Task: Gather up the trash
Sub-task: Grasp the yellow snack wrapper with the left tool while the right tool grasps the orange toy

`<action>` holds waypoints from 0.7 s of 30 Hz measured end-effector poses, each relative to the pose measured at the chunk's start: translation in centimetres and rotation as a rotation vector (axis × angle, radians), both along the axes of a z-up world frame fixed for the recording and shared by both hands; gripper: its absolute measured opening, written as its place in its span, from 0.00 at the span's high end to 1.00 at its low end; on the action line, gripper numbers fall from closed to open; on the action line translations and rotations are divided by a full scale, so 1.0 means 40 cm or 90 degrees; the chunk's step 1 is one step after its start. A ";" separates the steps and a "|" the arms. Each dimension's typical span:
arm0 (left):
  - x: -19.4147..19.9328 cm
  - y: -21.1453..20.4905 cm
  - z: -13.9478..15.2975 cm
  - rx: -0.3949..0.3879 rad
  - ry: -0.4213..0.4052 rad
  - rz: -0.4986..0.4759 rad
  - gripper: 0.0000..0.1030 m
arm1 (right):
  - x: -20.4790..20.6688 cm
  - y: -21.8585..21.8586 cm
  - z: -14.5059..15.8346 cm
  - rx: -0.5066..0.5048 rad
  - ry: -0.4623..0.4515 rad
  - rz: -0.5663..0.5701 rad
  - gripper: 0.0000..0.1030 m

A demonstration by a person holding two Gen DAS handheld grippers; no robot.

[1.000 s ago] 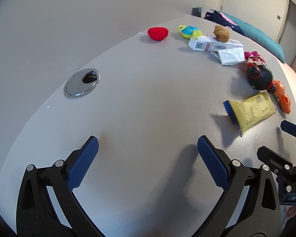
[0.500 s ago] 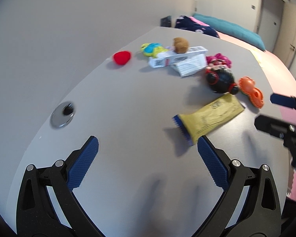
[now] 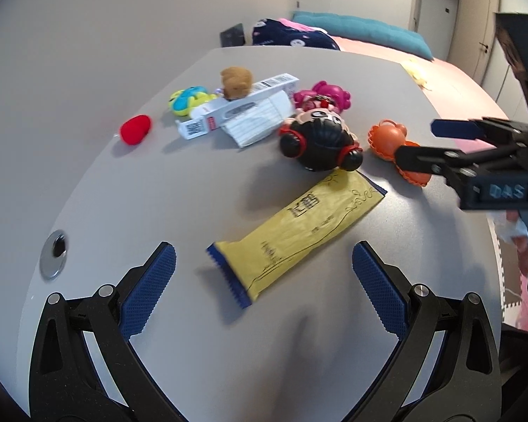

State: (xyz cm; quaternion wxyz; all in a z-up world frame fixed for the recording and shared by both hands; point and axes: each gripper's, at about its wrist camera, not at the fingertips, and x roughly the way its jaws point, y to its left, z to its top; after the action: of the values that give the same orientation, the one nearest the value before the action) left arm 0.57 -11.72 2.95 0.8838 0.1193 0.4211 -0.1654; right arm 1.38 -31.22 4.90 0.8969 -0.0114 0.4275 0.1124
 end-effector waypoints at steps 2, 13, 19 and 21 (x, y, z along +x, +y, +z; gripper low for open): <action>0.014 -0.015 -0.010 0.004 0.007 -0.007 0.06 | 0.022 -0.009 -0.019 -0.003 0.018 0.001 0.26; 0.069 -0.073 -0.044 0.032 0.019 -0.032 0.06 | 0.066 -0.010 -0.074 -0.037 0.032 0.001 0.47; 0.078 -0.084 -0.058 0.059 0.010 -0.031 0.06 | 0.067 -0.012 -0.075 -0.030 0.027 0.005 0.47; 0.078 -0.083 -0.057 0.050 0.016 -0.036 0.16 | 0.066 -0.016 -0.074 -0.022 0.030 0.006 0.47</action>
State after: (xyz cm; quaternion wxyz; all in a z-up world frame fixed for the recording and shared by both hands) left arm 3.70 -15.05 0.67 0.8681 0.1635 0.4346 -0.1755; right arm 4.04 -31.85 1.95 0.8857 -0.0260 0.4506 0.1092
